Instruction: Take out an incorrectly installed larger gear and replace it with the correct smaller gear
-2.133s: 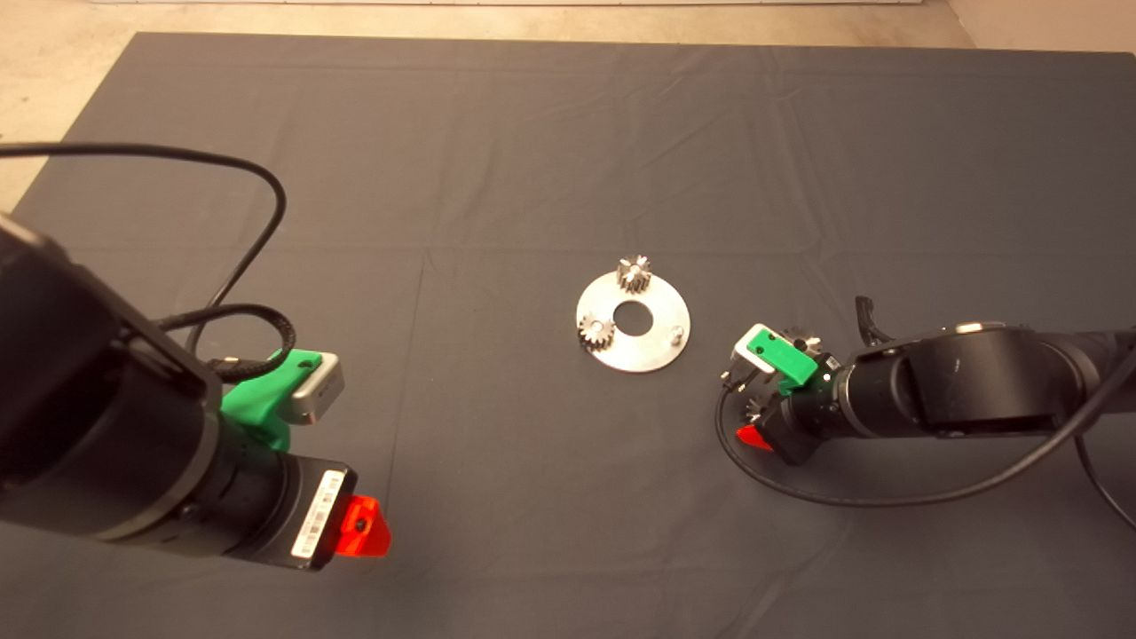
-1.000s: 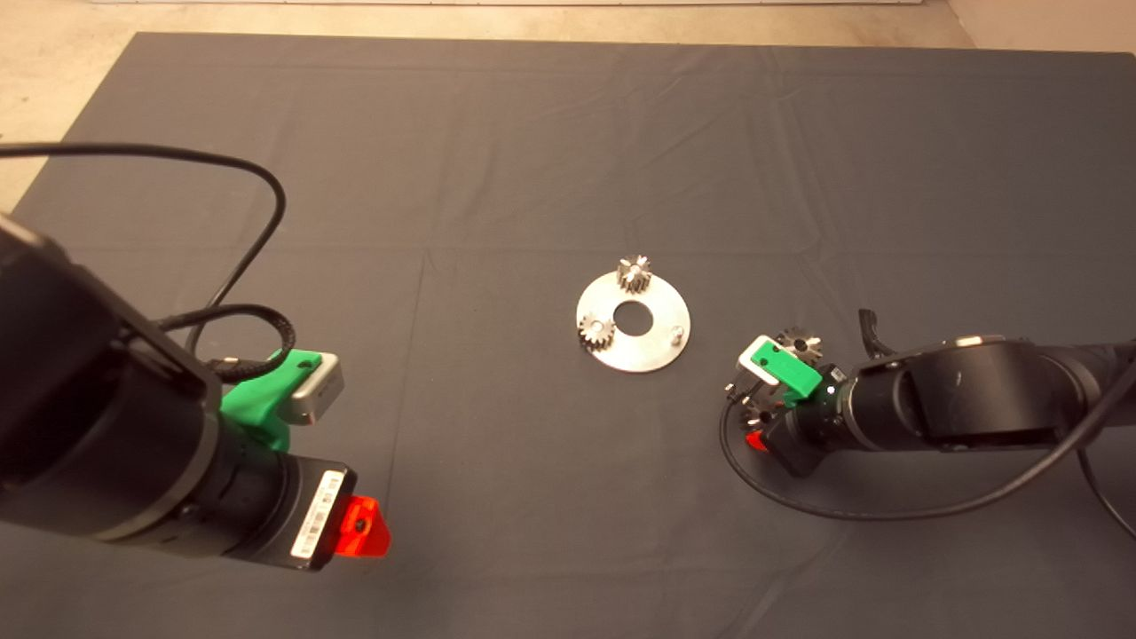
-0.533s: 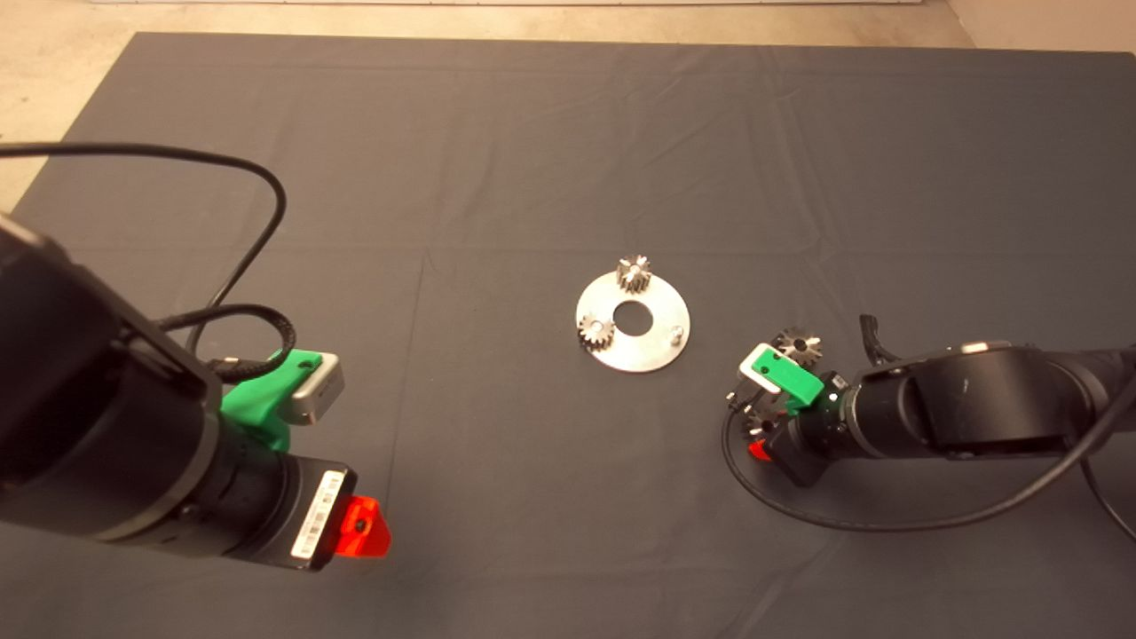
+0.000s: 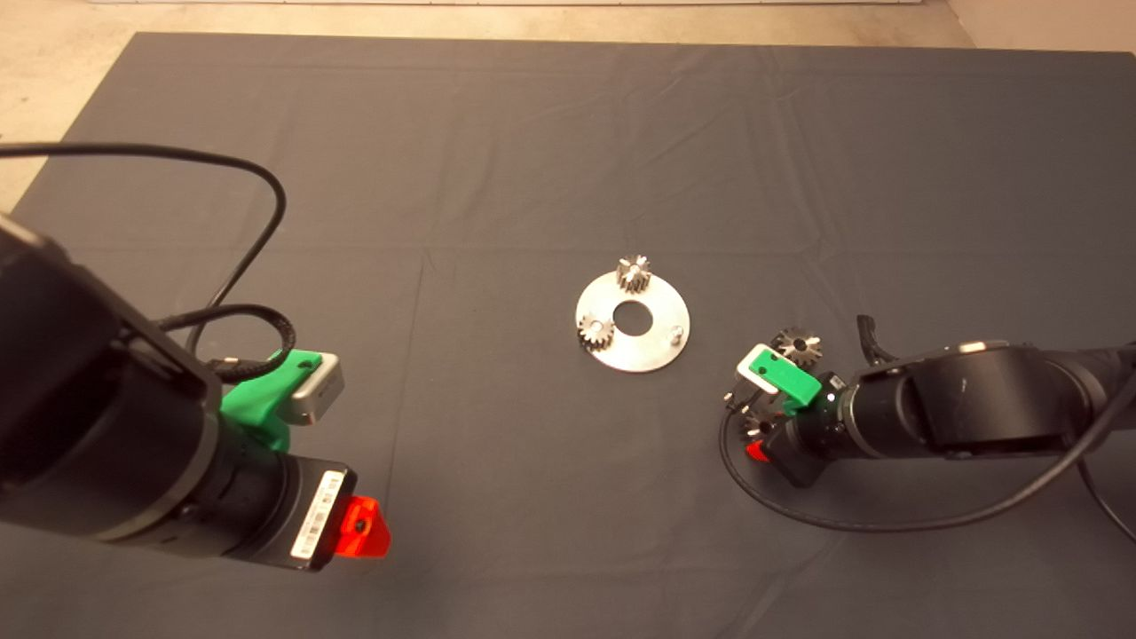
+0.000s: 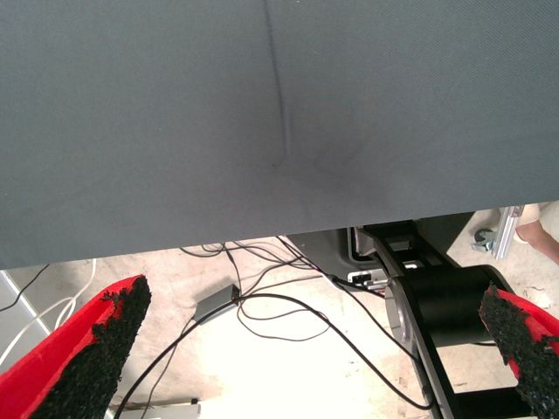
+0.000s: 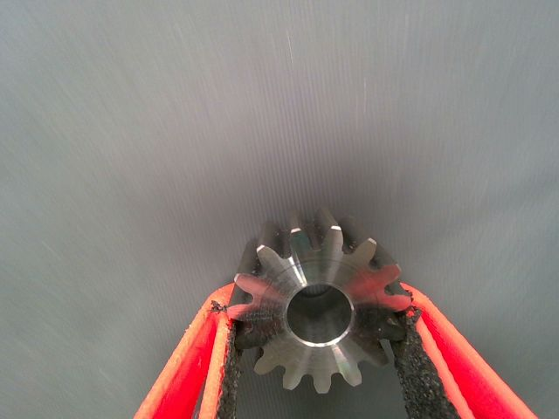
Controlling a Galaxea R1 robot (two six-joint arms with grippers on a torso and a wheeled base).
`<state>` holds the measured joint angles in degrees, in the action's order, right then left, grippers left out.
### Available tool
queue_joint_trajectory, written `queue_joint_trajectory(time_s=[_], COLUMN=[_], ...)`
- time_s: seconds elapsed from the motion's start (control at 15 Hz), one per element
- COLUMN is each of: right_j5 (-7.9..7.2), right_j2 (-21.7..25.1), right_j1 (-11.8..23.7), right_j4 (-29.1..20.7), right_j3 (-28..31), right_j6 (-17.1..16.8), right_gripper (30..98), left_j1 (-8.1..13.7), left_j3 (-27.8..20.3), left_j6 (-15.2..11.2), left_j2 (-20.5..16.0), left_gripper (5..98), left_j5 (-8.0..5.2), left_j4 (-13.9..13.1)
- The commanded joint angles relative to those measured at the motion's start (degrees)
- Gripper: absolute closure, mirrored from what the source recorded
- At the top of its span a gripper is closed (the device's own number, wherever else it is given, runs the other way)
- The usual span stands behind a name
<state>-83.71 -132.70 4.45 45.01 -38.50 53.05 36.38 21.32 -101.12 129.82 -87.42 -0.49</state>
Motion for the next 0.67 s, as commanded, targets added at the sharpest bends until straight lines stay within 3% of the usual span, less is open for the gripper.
queue_joint_trajectory(time_s=[0.0, 0.33, 0.6], right_j5=[-0.04, -0.22, -0.22], right_j2=[-3.83, -7.53, -7.97], right_j1=[4.6, 8.23, 10.41], right_j4=[-0.8, -6.35, -7.48], right_j3=[-0.06, -4.63, -6.24], right_j6=[0.65, 0.91, 1.44], right_gripper=[88.8, 88.8, 88.8], left_j1=[0.36, 0.36, 0.36], left_j3=[-0.86, -0.86, -0.86], left_j6=[-0.22, -0.22, -0.22], left_j2=[-0.13, -0.13, -0.13], left_gripper=[5.8, 5.8, 5.8], left_j5=[-7.58, -7.58, -7.58], left_j4=[-1.27, -1.27, -1.27])
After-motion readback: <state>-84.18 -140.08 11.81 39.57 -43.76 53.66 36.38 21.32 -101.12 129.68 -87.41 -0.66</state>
